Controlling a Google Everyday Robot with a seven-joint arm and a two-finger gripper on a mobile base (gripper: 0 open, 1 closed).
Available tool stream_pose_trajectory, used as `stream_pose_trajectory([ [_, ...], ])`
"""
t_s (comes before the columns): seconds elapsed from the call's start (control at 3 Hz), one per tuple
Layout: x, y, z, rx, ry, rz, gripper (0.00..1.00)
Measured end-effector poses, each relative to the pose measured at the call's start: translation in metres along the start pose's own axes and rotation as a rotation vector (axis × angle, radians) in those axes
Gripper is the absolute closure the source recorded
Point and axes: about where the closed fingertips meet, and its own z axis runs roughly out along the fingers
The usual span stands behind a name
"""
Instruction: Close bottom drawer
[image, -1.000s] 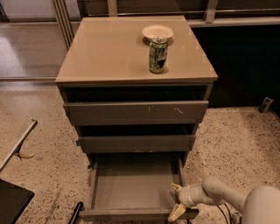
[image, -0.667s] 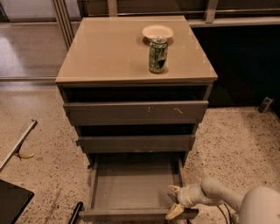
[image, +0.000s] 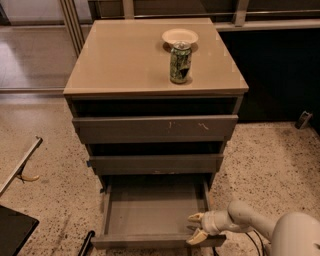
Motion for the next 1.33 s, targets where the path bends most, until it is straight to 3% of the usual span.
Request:
stream_pose_trajectory([
  [0.33, -0.003, -0.002, -0.001, 0.002, -0.001, -0.003, 0.37],
  [1.33, -0.019, -0.047, 0.012, 0.049, -0.008, -0.029, 0.37],
])
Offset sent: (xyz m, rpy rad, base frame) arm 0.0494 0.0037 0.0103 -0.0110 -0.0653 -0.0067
